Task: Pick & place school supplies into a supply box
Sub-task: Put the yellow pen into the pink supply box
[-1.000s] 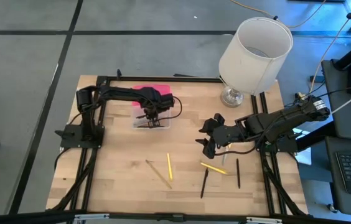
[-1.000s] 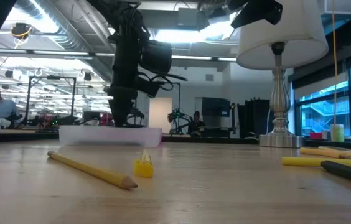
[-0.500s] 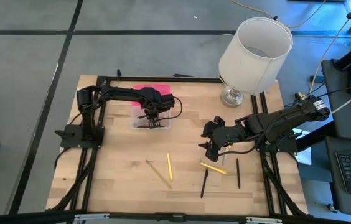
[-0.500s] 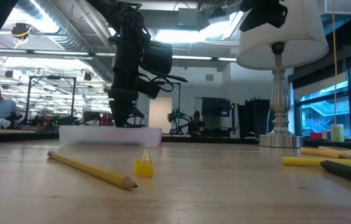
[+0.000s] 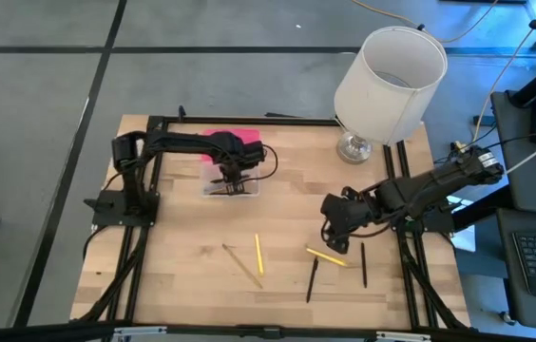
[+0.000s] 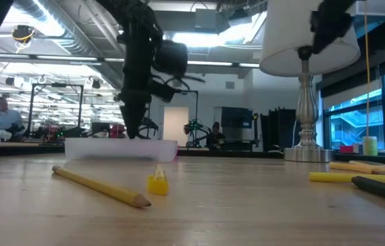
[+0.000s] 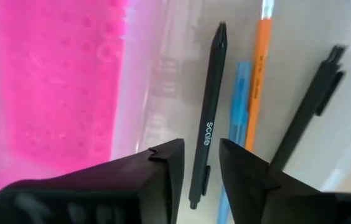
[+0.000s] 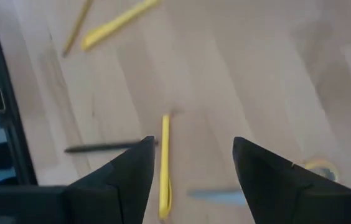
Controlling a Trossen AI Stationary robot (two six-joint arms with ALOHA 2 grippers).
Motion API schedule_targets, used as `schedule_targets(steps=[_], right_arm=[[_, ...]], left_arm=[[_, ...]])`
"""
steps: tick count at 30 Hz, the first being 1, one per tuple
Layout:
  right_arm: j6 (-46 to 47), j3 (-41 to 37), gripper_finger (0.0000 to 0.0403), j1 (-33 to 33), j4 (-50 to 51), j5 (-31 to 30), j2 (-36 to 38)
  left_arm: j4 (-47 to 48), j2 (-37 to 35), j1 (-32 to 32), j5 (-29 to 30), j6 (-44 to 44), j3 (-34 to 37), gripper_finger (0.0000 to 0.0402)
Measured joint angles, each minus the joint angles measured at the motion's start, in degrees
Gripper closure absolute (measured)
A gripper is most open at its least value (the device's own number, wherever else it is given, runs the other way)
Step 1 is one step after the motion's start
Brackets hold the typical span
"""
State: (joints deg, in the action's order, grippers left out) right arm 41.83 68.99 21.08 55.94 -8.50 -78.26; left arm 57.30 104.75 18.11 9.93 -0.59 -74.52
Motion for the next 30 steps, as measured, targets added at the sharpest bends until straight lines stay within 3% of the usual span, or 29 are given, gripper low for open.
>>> schedule_targets(steps=[8,16,22,30], right_arm=[[1.5,0.0,0.0182,4.5,2.9,0.9,-1.0],[1.4,0.0,0.0182,7.8,5.3,4.9,-10.1],[-0.8,0.0,0.0182,8.5,2.9,10.9,-16.9],[-1.7,0.0,0.0182,9.0,0.6,11.2,-21.1]], left_arm=[[-3.1,-9.8,-1.5,-4.1,-6.2,0.0,0.0310],[-16.5,-19.1,-7.5,-8.7,-9.7,0.0,0.0307],[-22.9,-22.0,-12.2,-8.6,-12.1,0.0,0.0309],[-22.8,-22.3,-17.9,-8.5,-17.1,0.0,0.0308]])
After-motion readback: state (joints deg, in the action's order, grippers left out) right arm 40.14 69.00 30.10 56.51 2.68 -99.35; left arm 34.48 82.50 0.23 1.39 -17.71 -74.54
